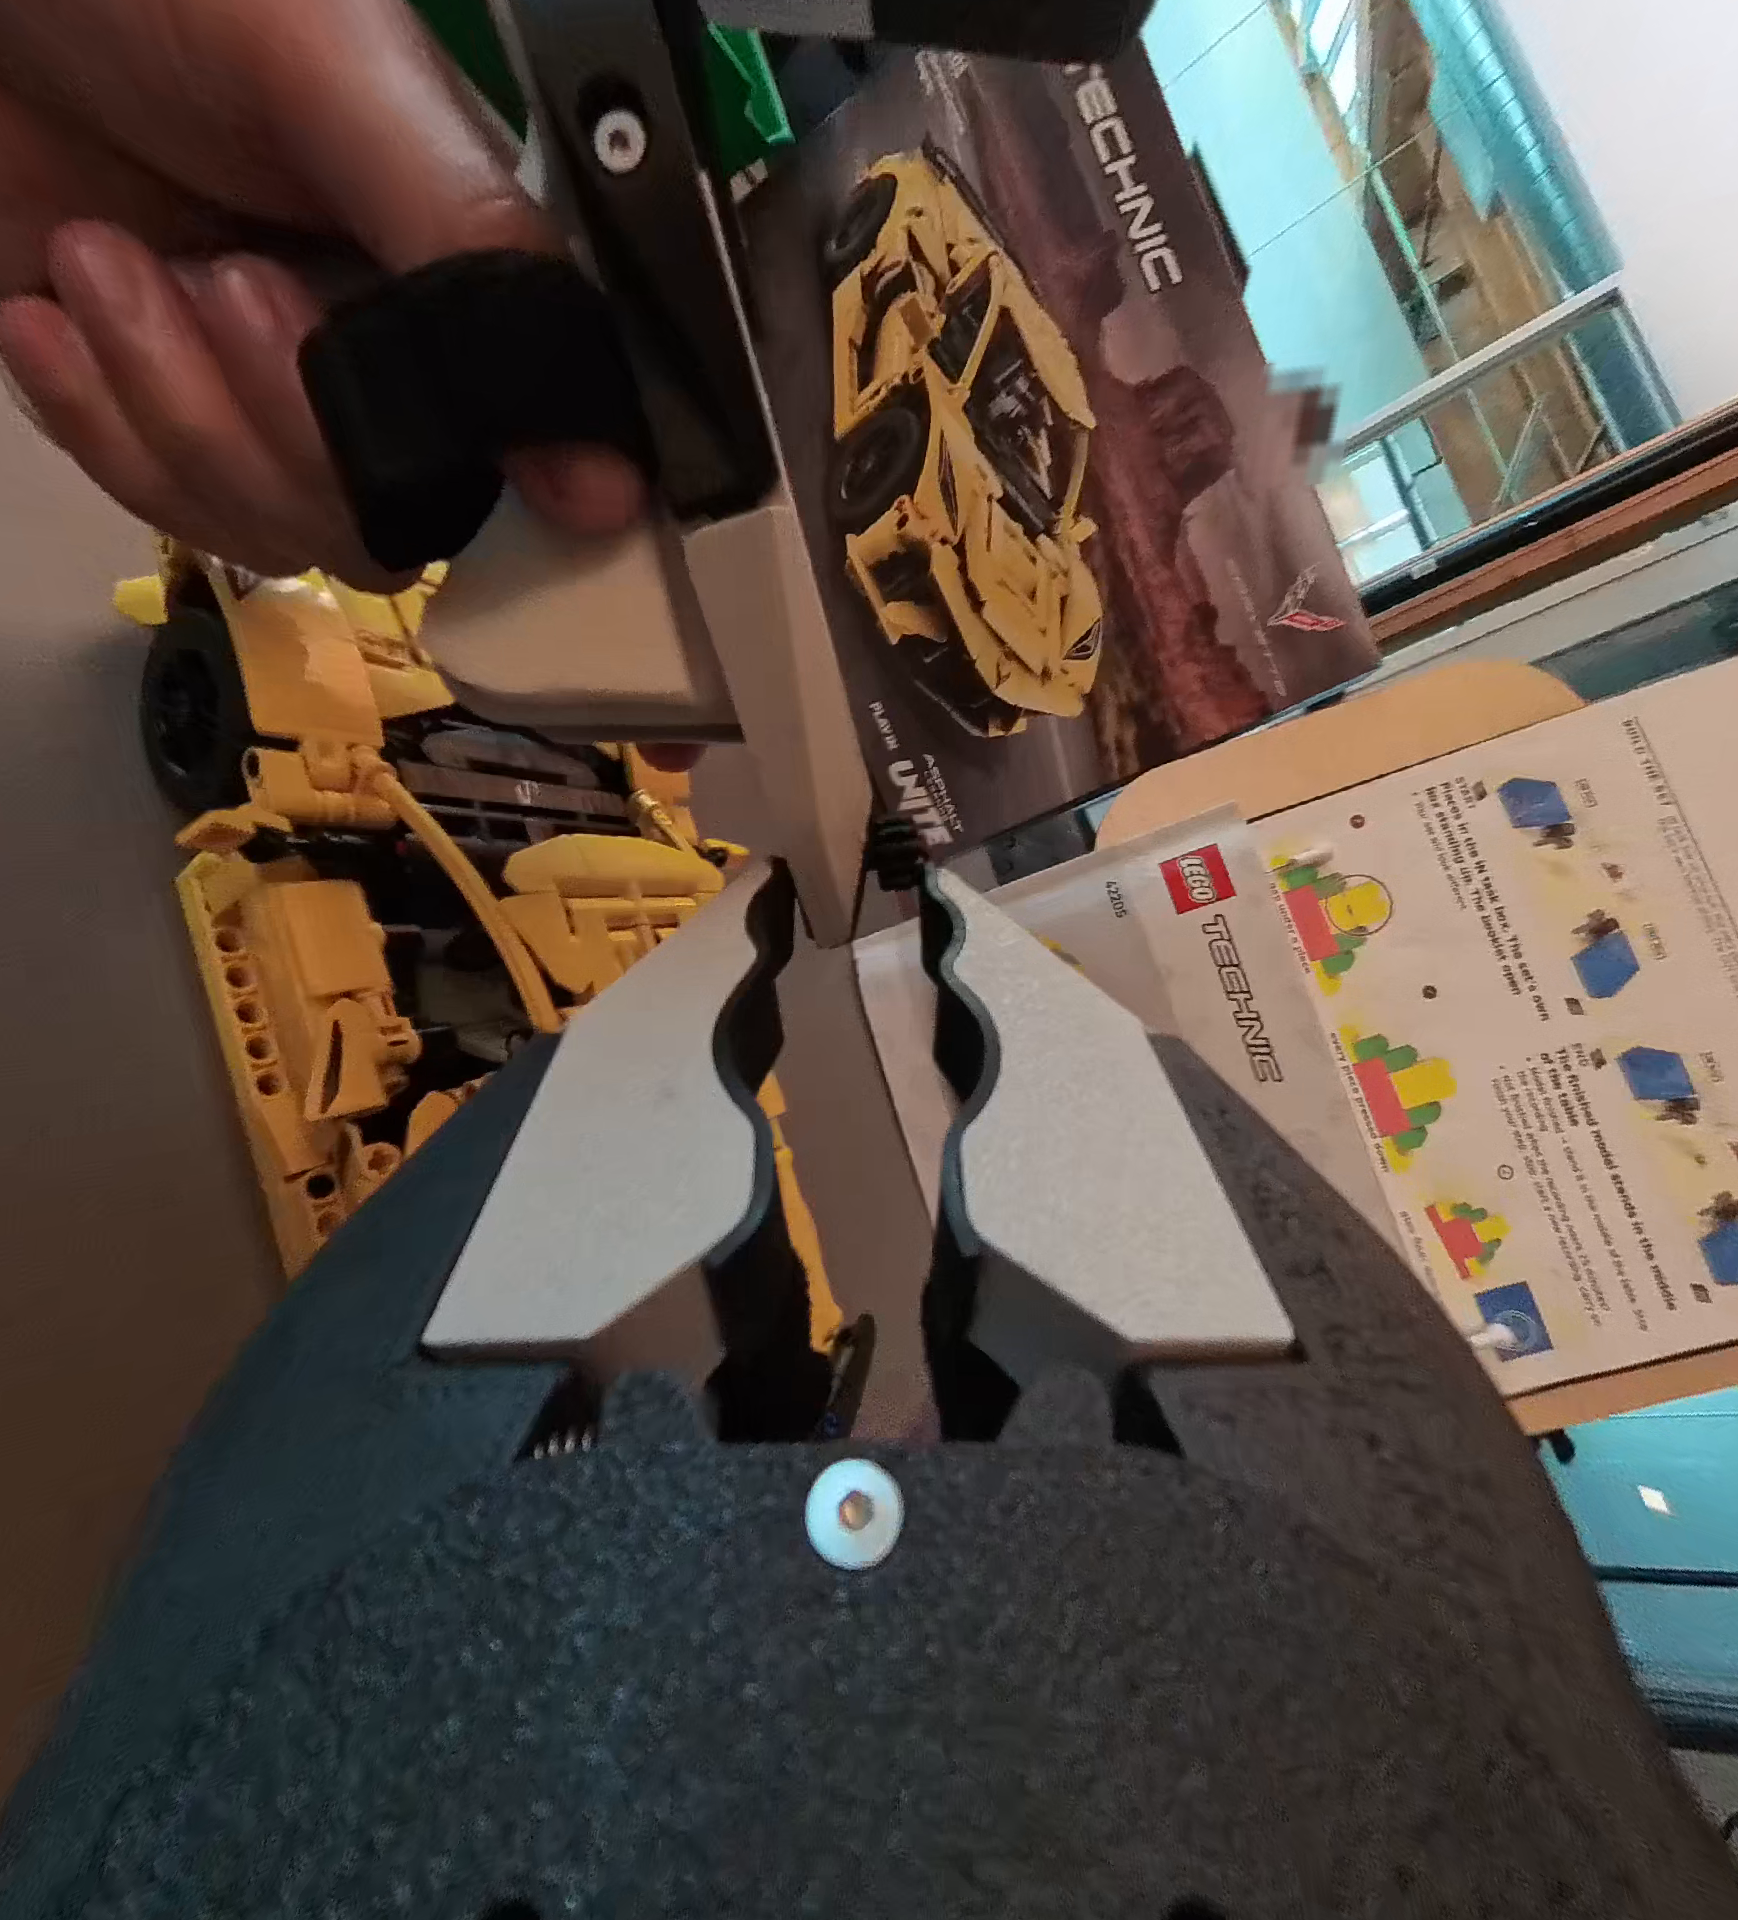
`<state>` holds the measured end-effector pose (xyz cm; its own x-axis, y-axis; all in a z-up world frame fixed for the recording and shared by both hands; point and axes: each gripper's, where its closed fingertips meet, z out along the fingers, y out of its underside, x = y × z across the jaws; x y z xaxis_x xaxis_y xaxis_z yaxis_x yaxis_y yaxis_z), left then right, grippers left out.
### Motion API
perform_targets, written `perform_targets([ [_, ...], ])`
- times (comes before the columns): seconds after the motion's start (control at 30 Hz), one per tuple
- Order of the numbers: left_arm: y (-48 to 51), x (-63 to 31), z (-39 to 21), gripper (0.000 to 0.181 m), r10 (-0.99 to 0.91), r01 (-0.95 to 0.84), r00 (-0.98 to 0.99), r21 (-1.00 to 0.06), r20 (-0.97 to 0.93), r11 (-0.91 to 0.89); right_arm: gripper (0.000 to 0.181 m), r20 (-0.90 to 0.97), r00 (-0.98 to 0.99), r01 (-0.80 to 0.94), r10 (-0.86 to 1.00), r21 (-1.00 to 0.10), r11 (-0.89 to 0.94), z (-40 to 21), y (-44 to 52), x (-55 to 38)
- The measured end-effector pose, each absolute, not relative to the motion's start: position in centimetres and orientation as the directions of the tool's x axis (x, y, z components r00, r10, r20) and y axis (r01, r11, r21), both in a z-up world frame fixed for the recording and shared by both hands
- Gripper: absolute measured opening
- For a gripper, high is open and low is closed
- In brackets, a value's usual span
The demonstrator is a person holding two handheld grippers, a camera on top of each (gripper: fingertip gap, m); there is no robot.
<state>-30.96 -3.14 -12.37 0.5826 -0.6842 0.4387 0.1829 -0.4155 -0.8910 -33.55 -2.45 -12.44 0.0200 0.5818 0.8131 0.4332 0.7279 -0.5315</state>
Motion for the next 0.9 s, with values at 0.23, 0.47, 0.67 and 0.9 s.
perform_targets([
  [0.23, -3.0, -30.9, -13.0, 0.003, -0.668, 0.159, 0.604, -0.887, 0.435, -0.433, 0.02, 0.84, -0.032, 0.46, 0.541, -0.468, 0.754, -13.1, -2.2, -33.4],
  [0.47, -2.9, -31.0, -13.3, 0.004, -0.659, 0.159, 0.611, -0.884, 0.438, -0.44, 0.018, 0.837, -0.041, 0.459, 0.546, -0.469, 0.754, -13.5, -2.0, -33.5],
  [0.67, -2.7, -31.4, -13.4, 0.004, -0.654, 0.127, 0.642, -0.897, 0.399, -0.423, 0.019, 0.681, -0.045, 0.435, 0.731, -0.646, 0.628, -14.0, -2.1, -33.4],
  [0.9, -2.0, -33.4, -13.3, 0.003, -0.6, -0.199, 0.795, -0.973, -0.091, -0.116, 0.019, 0.044, -0.106, 0.333, 0.993, -0.94, 0.077, -13.3, -2.1, -32.3],
])
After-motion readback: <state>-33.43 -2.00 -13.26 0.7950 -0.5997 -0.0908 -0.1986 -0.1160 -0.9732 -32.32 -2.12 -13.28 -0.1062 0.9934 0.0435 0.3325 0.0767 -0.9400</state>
